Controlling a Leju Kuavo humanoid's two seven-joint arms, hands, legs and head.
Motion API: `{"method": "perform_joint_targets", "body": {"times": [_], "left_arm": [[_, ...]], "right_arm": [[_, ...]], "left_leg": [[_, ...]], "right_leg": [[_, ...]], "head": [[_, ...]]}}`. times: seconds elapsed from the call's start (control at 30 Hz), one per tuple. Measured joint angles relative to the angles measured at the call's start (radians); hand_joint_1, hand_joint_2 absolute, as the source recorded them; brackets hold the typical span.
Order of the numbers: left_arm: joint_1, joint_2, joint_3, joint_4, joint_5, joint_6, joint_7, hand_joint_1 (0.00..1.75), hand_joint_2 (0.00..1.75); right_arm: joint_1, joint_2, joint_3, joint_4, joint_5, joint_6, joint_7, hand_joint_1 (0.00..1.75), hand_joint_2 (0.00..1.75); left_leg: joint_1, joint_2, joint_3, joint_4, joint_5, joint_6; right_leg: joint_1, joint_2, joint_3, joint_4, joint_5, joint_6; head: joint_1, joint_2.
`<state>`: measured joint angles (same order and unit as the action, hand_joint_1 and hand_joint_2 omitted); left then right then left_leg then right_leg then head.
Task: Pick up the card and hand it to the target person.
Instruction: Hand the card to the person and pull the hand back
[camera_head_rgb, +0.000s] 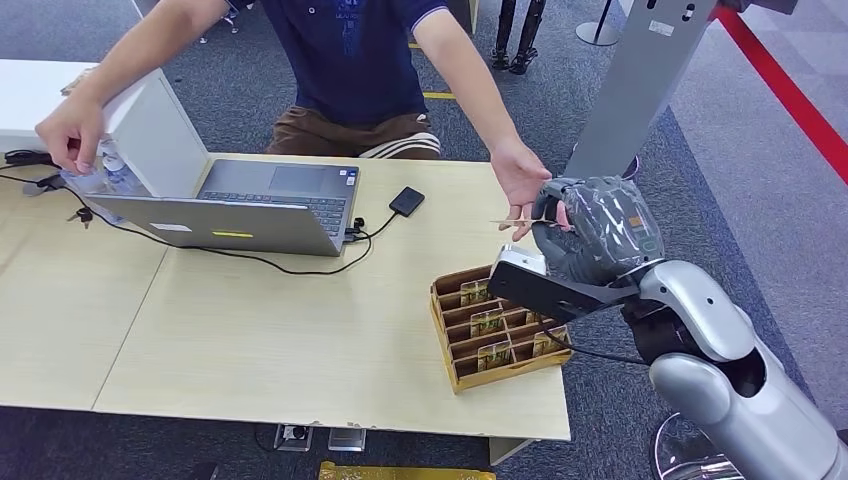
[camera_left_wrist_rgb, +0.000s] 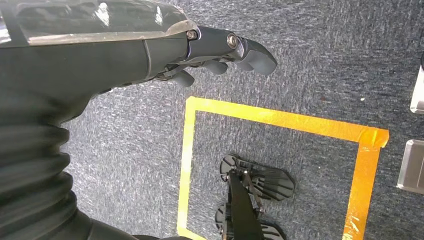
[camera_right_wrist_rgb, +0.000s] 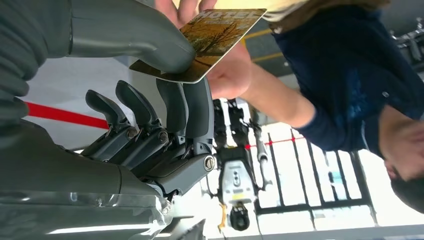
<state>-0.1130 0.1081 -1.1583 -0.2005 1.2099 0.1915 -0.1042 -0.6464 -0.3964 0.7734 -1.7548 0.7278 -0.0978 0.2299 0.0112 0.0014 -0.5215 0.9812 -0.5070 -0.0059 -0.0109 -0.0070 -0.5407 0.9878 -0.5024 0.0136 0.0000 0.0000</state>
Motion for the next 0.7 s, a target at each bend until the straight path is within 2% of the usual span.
{"method": "perform_joint_targets", "body": {"times": [0.13,0.23,0.43,0.57,0.63,0.7], "left_arm": [[0.0,-0.002,0.0,0.001,0.001,0.005,0.0,0.0,1.75],[0.001,0.0,0.004,0.001,0.005,0.011,0.001,0.0,1.75],[0.001,0.001,0.006,0.0,0.007,0.014,0.002,0.0,1.75],[0.0,0.004,-0.006,-0.003,-0.006,-0.006,-0.002,0.0,1.75],[0.001,0.004,-0.001,-0.003,-0.003,-0.007,-0.019,0.0,1.75],[0.001,0.004,0.009,-0.001,0.005,0.0,-0.02,0.0,0.87]], "right_arm": [[0.012,0.039,0.023,0.147,0.021,-0.135,-0.102,1.61,1.75],[0.009,0.056,0.037,0.214,0.021,-0.195,-0.141,1.61,1.75],[0.001,0.054,0.055,0.233,0.015,-0.22,-0.144,1.61,1.75],[-0.003,0.04,0.073,0.224,0.018,-0.226,-0.131,0.0,1.75],[0.0,0.031,0.077,0.211,0.015,-0.234,-0.117,0.0,1.75],[0.007,0.021,0.073,0.193,-0.015,-0.249,-0.107,0.0,1.75]], "left_leg": [[0.0,0.001,0.002,-0.002,0.0,0.0],[0.001,0.002,0.003,-0.003,0.001,0.0],[0.0,0.0,0.001,-0.001,0.0,0.0],[0.0,0.001,0.001,-0.001,0.0,0.0],[0.0,0.0,0.0,0.0,0.0,0.0],[0.0,0.0,0.0,0.0,0.0,0.0]], "right_leg": [[0.0,0.001,0.002,-0.002,0.001,0.0],[0.001,0.002,0.003,-0.003,0.001,0.0],[0.0,0.0,0.002,-0.001,0.0,0.0],[0.0,0.001,0.001,-0.001,0.0,0.0],[0.0,0.0,0.001,0.0,0.0,0.0],[0.0,-0.001,0.001,0.0,0.0,0.0]], "head": [[0.0,0.0],[0.0,0.0],[0.0,0.0],[0.0,0.0],[0.0,0.0],[0.0,0.0]]}}
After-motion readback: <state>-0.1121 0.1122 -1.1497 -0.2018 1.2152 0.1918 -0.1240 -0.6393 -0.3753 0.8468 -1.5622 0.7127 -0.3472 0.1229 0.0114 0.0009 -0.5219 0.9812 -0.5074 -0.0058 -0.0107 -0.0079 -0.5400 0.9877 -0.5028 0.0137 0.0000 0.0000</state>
